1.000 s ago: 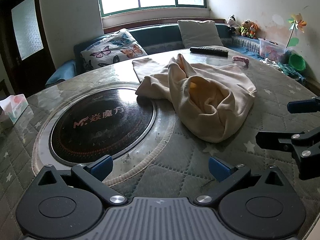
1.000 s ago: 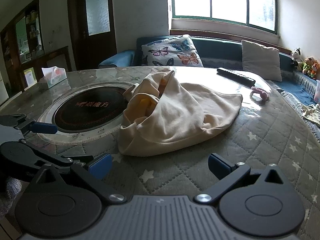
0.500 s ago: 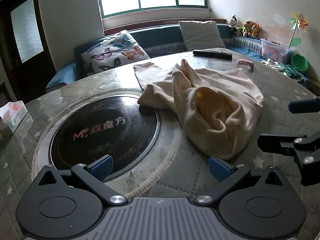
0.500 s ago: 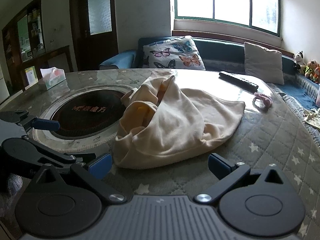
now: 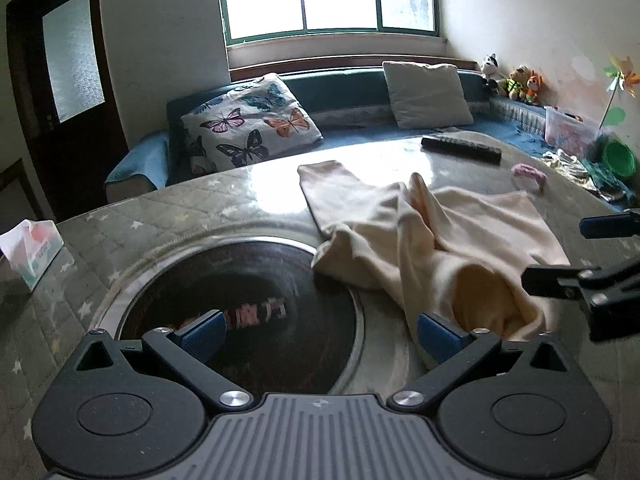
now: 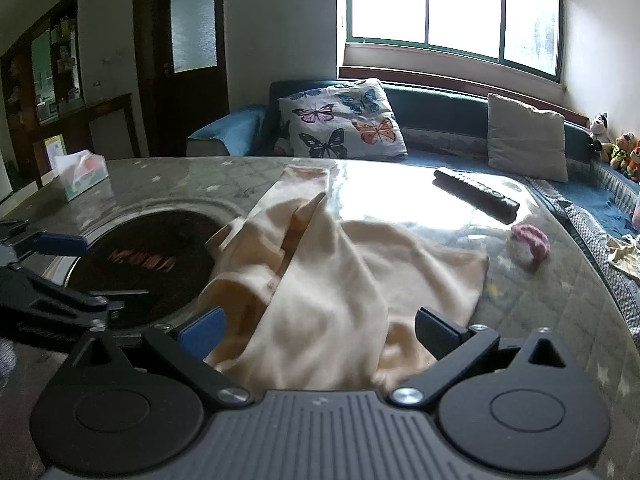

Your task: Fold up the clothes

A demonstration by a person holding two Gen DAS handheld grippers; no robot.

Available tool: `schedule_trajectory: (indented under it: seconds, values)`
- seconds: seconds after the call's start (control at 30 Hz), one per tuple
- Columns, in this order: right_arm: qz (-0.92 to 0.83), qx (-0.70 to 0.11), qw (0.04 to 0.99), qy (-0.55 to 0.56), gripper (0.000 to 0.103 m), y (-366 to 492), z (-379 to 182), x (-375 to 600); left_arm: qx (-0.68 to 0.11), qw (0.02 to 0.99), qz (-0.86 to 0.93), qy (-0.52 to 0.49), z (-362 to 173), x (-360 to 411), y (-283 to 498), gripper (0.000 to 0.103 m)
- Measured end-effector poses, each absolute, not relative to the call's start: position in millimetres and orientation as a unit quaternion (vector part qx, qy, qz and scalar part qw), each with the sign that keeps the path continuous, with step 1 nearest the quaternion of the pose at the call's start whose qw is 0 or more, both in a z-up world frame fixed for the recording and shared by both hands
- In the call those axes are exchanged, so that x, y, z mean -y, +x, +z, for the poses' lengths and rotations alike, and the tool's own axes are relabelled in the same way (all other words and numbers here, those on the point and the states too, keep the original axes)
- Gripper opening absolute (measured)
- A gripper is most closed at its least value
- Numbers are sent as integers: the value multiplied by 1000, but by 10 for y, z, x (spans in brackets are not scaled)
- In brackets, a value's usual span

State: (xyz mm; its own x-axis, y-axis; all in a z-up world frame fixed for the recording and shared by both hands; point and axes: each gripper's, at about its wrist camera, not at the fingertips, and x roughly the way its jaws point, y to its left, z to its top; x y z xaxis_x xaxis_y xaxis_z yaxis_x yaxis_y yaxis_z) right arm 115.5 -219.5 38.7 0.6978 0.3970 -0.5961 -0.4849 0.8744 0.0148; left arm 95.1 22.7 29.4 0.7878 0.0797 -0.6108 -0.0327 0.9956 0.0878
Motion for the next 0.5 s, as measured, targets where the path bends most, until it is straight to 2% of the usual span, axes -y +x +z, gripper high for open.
schedule_trajectory:
  seconds: [0.3, 0.5]
  values:
    - [254, -316, 912, -69, 92, 1824, 351, 2017, -315, 949, 8, 29, 387, -247, 1346, 101]
    - [269, -332, 902, -58, 77, 2253, 236, 1878, -314, 949, -17, 17, 449, -250, 1643, 84]
